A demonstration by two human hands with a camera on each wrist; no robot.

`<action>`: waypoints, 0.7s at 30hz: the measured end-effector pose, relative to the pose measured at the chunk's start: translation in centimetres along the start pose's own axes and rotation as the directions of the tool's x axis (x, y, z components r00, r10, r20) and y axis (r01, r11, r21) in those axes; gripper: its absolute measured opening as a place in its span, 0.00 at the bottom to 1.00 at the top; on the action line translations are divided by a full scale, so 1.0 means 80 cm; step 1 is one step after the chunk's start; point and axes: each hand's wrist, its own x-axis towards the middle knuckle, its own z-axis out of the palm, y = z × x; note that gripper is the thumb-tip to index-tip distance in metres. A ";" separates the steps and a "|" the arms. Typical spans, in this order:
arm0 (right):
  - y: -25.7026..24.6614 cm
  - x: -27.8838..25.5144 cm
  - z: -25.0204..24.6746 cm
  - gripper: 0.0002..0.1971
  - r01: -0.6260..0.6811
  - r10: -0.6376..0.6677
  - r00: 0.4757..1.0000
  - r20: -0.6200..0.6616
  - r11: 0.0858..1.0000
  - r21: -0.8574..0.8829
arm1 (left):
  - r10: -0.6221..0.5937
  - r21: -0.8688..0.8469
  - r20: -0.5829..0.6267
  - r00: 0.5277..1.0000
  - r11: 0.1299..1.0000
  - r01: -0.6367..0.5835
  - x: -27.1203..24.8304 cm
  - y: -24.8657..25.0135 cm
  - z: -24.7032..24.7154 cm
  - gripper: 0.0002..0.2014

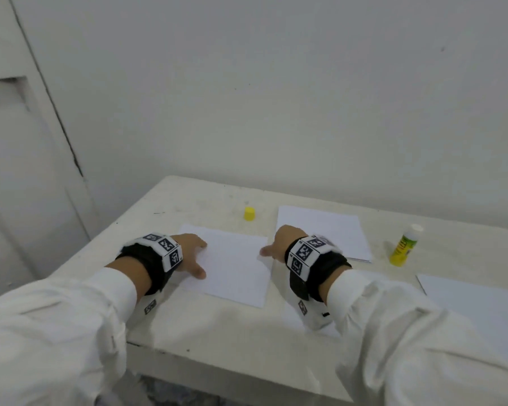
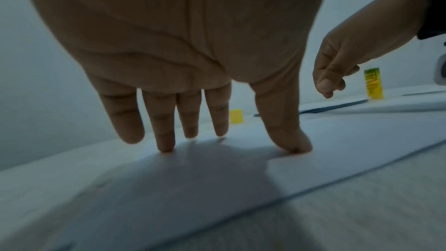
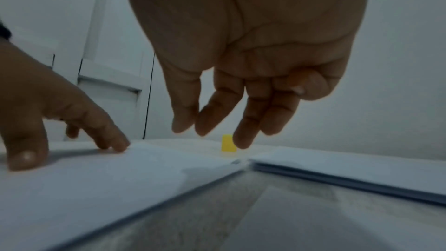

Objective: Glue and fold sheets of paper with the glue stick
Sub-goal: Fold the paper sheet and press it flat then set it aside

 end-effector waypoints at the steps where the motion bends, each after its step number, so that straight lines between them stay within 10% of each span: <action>1: -0.007 0.007 0.005 0.22 -0.006 0.006 1.000 0.002 0.999 -0.033 | -0.006 0.014 0.023 1.000 1.000 0.005 0.003 -0.004 0.001 0.42; 21: -0.028 0.062 0.030 0.45 0.033 0.030 0.987 0.159 0.925 -0.377 | 0.031 0.114 0.037 0.999 0.993 -0.035 0.030 -0.001 -0.001 0.38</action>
